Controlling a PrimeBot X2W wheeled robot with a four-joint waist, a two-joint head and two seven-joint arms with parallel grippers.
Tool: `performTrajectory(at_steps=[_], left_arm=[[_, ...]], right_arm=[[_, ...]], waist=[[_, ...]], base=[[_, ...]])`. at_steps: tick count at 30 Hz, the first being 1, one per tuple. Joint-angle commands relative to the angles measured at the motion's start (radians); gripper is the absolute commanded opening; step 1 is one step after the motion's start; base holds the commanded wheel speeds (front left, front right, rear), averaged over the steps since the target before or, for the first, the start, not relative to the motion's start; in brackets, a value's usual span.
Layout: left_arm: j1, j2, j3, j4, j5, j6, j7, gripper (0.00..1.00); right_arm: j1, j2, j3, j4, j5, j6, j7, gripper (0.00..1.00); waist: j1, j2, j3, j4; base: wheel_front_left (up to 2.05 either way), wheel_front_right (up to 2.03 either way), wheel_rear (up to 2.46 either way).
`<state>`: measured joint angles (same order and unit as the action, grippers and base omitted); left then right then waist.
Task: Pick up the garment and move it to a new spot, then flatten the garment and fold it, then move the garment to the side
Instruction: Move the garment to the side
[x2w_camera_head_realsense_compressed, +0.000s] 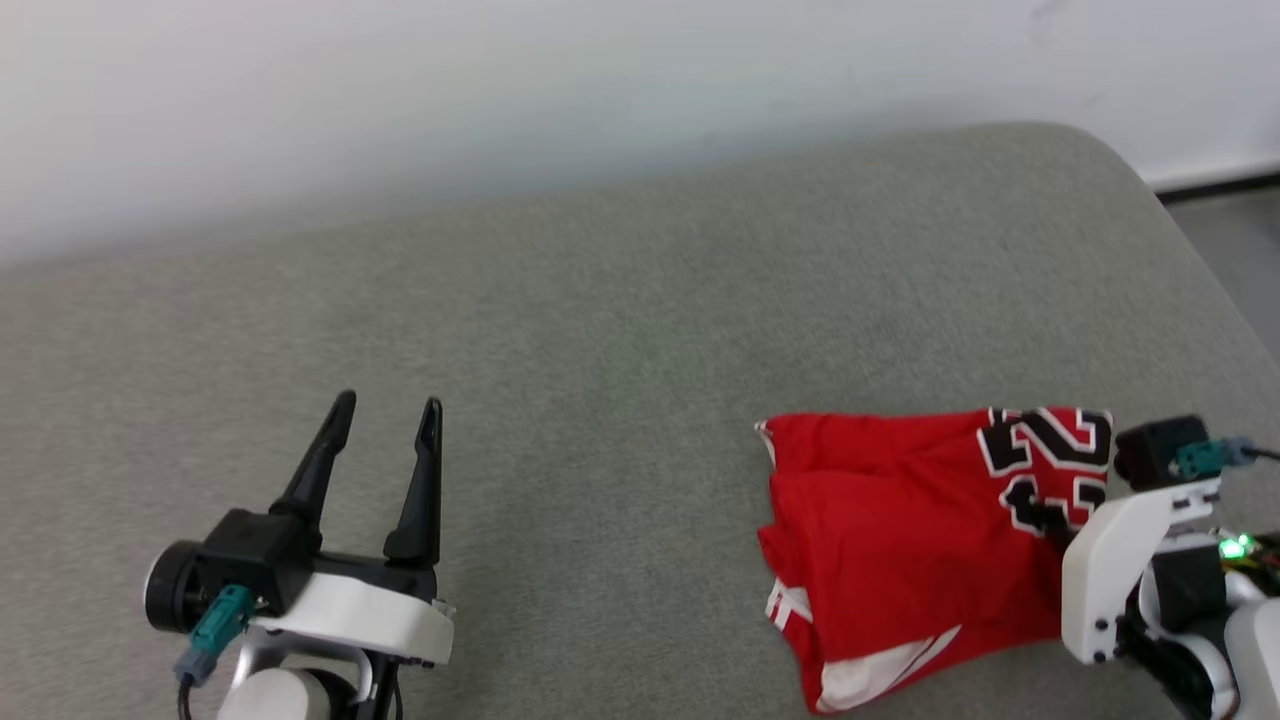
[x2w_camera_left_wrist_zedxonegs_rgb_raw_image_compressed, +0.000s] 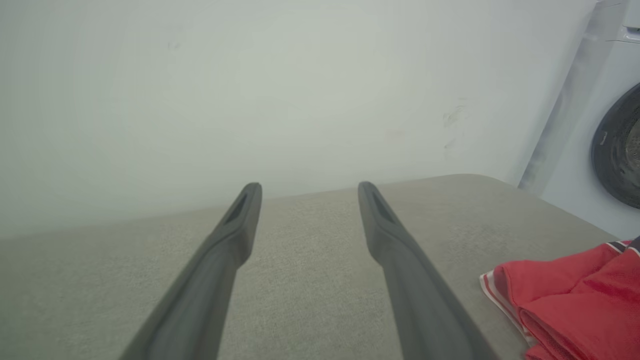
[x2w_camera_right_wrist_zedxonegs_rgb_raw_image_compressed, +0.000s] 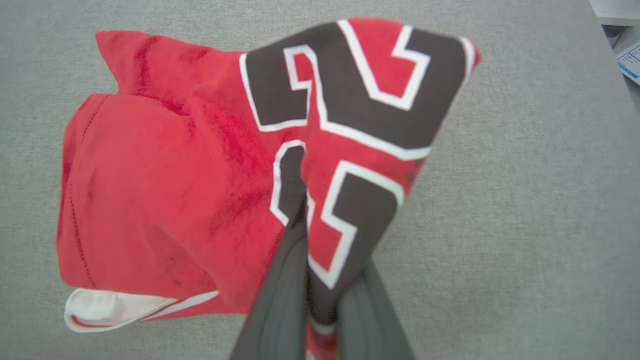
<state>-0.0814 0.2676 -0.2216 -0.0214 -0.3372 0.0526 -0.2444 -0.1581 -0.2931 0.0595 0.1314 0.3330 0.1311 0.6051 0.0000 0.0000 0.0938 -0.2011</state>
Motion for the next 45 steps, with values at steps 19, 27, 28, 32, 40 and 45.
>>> performTrajectory(at_steps=[19,27,28,32,40,45], left_arm=[[-0.256,0.081,-0.043,-0.178,0.052,-0.071,0.087,1.0],[-0.303,0.092,-0.057,-0.207,0.057,-0.086,0.1,1.0],[-0.307,0.092,-0.058,-0.208,0.057,-0.087,0.099,1.0],[-0.31,0.098,-0.058,-0.201,0.054,-0.088,0.097,1.0],[-0.285,0.088,-0.06,-0.157,0.039,-0.08,0.075,1.0],[-0.262,0.07,-0.059,-0.12,0.025,-0.065,0.055,1.0]], right_arm=[[-0.431,-0.121,-0.33,0.255,-0.247,-0.001,-0.179,0.0],[-0.499,-0.1,-0.434,0.328,-0.329,-0.001,-0.329,0.11],[-0.503,-0.094,-0.444,0.341,-0.343,-0.001,-0.344,0.29],[-0.515,-0.064,-0.502,0.396,-0.401,-0.001,-0.389,1.0],[-0.513,-0.013,-0.624,0.404,-0.536,-0.001,-0.533,1.0],[-0.485,0.015,-0.633,0.377,-0.544,-0.001,-0.593,1.0]], waist=[[0.0,0.0,0.434,-0.106],[0.0,0.0,0.511,-0.073],[0.0,0.0,0.518,-0.07],[0.0,0.0,0.532,-0.06],[0.0,0.0,0.484,-0.042],[0.0,0.0,0.424,-0.025]], base=[[0.0,0.0,0.0],[0.0,0.0,0.0],[0.0,0.0,0.0],[0.0,0.0,0.0],[0.0,0.0,0.0],[0.0,0.0,0.0]])
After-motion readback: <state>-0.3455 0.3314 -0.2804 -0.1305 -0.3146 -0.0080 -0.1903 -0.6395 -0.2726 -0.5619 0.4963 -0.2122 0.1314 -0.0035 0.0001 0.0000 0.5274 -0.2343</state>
